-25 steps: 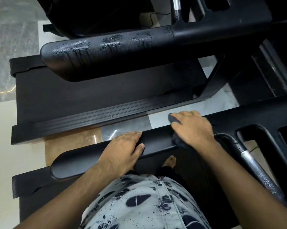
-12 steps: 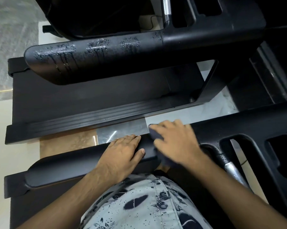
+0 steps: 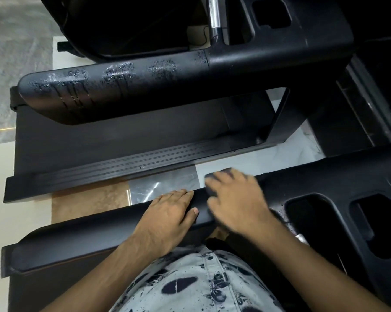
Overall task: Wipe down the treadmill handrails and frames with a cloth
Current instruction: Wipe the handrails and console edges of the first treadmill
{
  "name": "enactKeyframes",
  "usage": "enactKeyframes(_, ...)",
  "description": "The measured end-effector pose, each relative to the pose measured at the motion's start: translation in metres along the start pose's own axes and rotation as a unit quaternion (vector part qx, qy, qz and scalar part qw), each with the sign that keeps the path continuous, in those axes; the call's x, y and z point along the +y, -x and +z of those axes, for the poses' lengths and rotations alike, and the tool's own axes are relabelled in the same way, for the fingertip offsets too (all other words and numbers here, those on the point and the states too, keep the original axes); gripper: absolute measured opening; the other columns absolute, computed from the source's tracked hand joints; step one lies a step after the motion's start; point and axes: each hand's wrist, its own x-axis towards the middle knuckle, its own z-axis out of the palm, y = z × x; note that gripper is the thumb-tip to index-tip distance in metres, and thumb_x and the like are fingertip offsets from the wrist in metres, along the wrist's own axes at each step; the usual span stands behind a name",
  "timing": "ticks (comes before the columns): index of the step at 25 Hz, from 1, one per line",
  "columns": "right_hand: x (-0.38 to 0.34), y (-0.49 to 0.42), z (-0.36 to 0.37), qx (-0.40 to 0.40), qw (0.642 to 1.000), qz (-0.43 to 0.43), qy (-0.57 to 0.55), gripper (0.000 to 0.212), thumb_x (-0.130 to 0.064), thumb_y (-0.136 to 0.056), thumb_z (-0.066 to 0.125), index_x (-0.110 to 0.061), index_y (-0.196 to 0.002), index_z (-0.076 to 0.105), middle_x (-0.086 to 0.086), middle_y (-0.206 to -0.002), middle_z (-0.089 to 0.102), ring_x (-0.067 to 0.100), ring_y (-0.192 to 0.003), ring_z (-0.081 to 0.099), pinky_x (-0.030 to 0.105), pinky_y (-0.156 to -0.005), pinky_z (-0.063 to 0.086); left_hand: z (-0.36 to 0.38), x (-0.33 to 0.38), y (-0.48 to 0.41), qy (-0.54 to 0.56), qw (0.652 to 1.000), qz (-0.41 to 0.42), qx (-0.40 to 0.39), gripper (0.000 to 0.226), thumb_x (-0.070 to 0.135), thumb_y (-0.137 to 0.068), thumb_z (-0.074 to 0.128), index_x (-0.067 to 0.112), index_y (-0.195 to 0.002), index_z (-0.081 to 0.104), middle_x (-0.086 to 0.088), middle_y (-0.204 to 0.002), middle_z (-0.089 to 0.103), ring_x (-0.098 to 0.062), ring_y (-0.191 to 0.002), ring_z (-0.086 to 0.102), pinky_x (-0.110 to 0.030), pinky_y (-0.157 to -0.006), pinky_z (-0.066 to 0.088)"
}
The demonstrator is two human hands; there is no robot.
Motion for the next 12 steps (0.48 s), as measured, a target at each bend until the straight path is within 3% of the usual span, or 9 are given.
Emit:
enactKeyframes(2,0.016,-0.001,-0.001,-0.011,0.998,-0.044,-0.035,0.059,-0.046,-0.087,0.027,-0.038,-0.144,0.04,-0.007,-0.152,0.043,0.022,-0.134,0.039,0.045,-0.103,0.037,0.002,0.007,-0.009,-0.003,1.0,0.007,-0.005,0.058,0.049,-0.101,0.027,0.022,-0.153,0.026,0.001,-0.158,0.032,-0.012,-0.146,0.024,-0.036,-0.12,0.02)
enactKeyframes(4,0.038,-0.019,-0.014,-0.022,0.996,0.081,-0.037,0.05,-0.045,-0.091,0.027,-0.034,-0.135,0.049,-0.002,-0.14,0.053,0.023,-0.123,0.046,0.044,-0.097,0.039,0.0,0.008,-0.011,-0.012,1.0,0.007,-0.006,0.058,0.049,-0.102,0.026,0.021,-0.153,0.025,0.002,-0.158,0.03,-0.012,-0.147,0.023,-0.034,-0.121,0.018)
enactKeyframes(5,0.039,-0.017,-0.013,-0.015,0.994,0.103,-0.017,0.05,-0.045,-0.092,0.026,-0.031,-0.134,0.051,-0.001,-0.138,0.054,0.024,-0.121,0.046,0.044,-0.097,0.039,0.0,0.01,-0.012,-0.014,1.0,0.008,-0.011,0.058,0.049,-0.102,0.026,0.021,-0.154,0.024,0.002,-0.159,0.029,-0.011,-0.147,0.022,-0.033,-0.121,0.017)
enactKeyframes(6,0.033,-0.009,-0.009,0.015,0.998,0.066,-0.007,0.054,-0.045,-0.091,0.024,-0.031,-0.137,0.049,-0.002,-0.141,0.052,0.025,-0.125,0.044,0.044,-0.098,0.038,0.0,0.013,-0.014,-0.016,1.0,0.01,-0.014,0.059,0.049,-0.102,0.026,0.021,-0.154,0.023,0.001,-0.159,0.029,-0.011,-0.147,0.022,-0.033,-0.121,0.017)
enactKeyframes(8,0.02,0.008,-0.002,-0.002,1.0,-0.025,-0.01,0.06,-0.046,-0.089,0.024,-0.036,-0.146,0.04,-0.007,-0.151,0.044,0.022,-0.134,0.039,0.044,-0.103,0.036,-0.001,0.019,-0.019,-0.016,1.0,0.019,-0.014,0.059,0.049,-0.102,0.026,0.021,-0.154,0.023,0.001,-0.159,0.03,-0.011,-0.147,0.023,-0.032,-0.121,0.017)
enactKeyframes(9,0.036,-0.001,-0.005,-0.006,0.999,-0.029,-0.036,0.057,-0.045,-0.09,0.028,-0.037,-0.145,0.041,-0.007,-0.15,0.045,0.021,-0.133,0.04,0.045,-0.102,0.036,0.0,0.021,-0.022,-0.014,1.0,0.021,-0.014,0.059,0.049,-0.102,0.027,0.021,-0.154,0.023,0.0,-0.159,0.03,-0.011,-0.147,0.023,-0.032,-0.121,0.017)
enactKeyframes(11,0.065,-0.02,-0.016,-0.032,0.994,0.098,-0.029,0.049,-0.044,-0.093,0.03,-0.032,-0.136,0.05,0.0,-0.139,0.054,0.025,-0.123,0.046,0.045,-0.098,0.039,0.001,0.027,-0.026,-0.011,1.0,0.021,-0.02,0.059,0.049,-0.102,0.027,0.021,-0.154,0.023,0.001,-0.159,0.028,-0.011,-0.147,0.022,-0.032,-0.121,0.016)
enactKeyframes(12,0.067,-0.02,-0.016,-0.029,0.993,0.116,-0.004,0.05,-0.044,-0.093,0.029,-0.029,-0.134,0.051,0.001,-0.136,0.055,0.026,-0.122,0.046,0.045,-0.098,0.039,0.002,0.03,-0.027,-0.01,1.0,0.022,-0.02,0.06,0.049,-0.102,0.027,0.021,-0.154,0.023,0.001,-0.159,0.028,-0.011,-0.147,0.022,-0.031,-0.121,0.016)
